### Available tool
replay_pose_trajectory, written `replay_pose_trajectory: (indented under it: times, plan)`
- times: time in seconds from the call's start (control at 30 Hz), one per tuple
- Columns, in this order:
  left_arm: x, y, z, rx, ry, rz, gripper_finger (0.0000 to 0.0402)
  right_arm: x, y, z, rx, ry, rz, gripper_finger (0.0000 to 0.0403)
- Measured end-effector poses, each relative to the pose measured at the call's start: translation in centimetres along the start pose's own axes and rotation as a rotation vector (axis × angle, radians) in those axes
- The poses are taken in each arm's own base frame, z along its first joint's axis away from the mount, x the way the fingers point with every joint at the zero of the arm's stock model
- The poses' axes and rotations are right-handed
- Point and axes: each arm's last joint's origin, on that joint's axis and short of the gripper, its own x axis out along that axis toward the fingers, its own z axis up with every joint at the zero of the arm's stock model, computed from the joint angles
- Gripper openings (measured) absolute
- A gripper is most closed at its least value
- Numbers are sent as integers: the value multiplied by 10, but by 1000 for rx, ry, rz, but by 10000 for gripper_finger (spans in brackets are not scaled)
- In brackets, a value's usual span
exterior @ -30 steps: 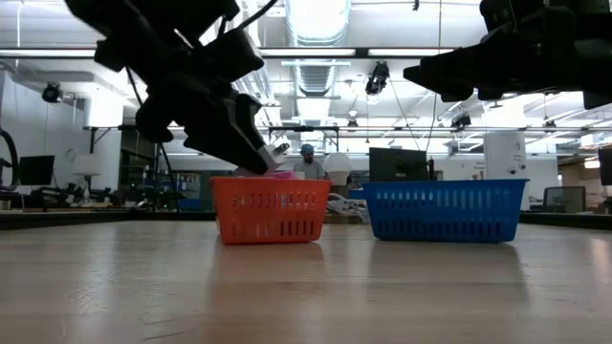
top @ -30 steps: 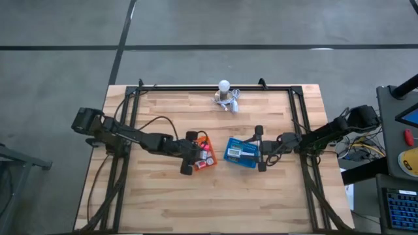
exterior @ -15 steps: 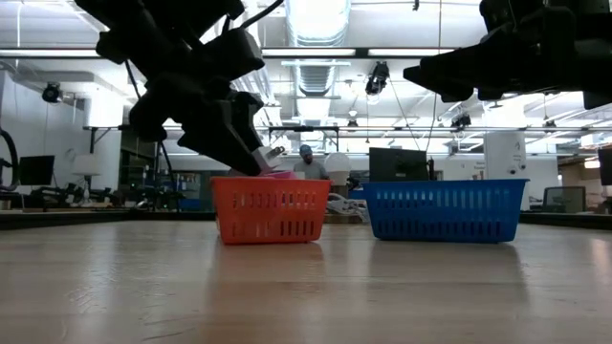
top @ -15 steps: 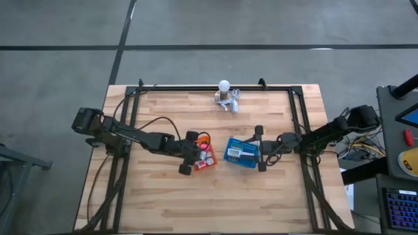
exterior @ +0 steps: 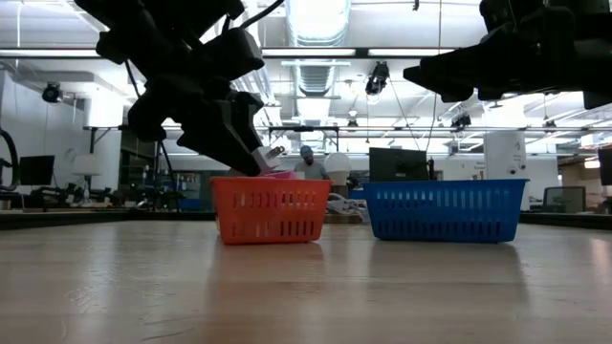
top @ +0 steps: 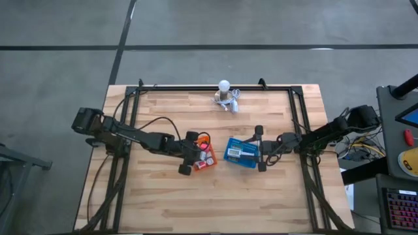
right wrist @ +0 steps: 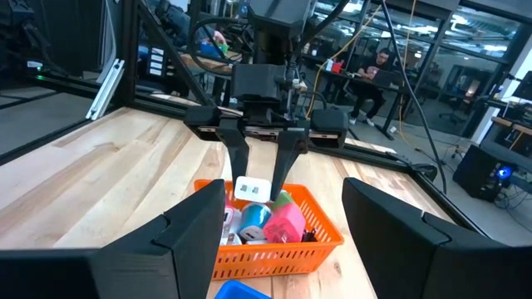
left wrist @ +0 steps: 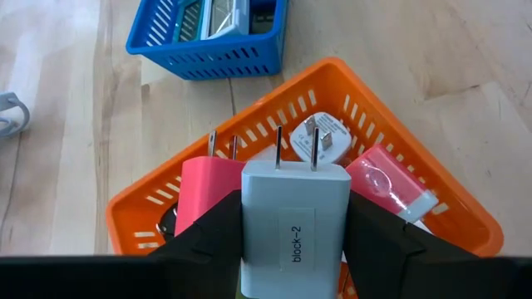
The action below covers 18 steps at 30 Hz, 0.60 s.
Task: Pick & Place Office items
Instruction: Put the white charger adapter into the orange bin
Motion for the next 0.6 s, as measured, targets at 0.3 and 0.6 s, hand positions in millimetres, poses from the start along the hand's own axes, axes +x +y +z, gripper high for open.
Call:
replay_pose_trajectory:
  times: [0.3, 0.6]
  plan:
    - [0, 0, 0, 0, 0, 0, 164, 0, 0, 0, 0, 0, 0, 237]
    - [0, -1, -1, 1, 1, -27, 164, 0, 0, 0, 0, 0, 0, 237]
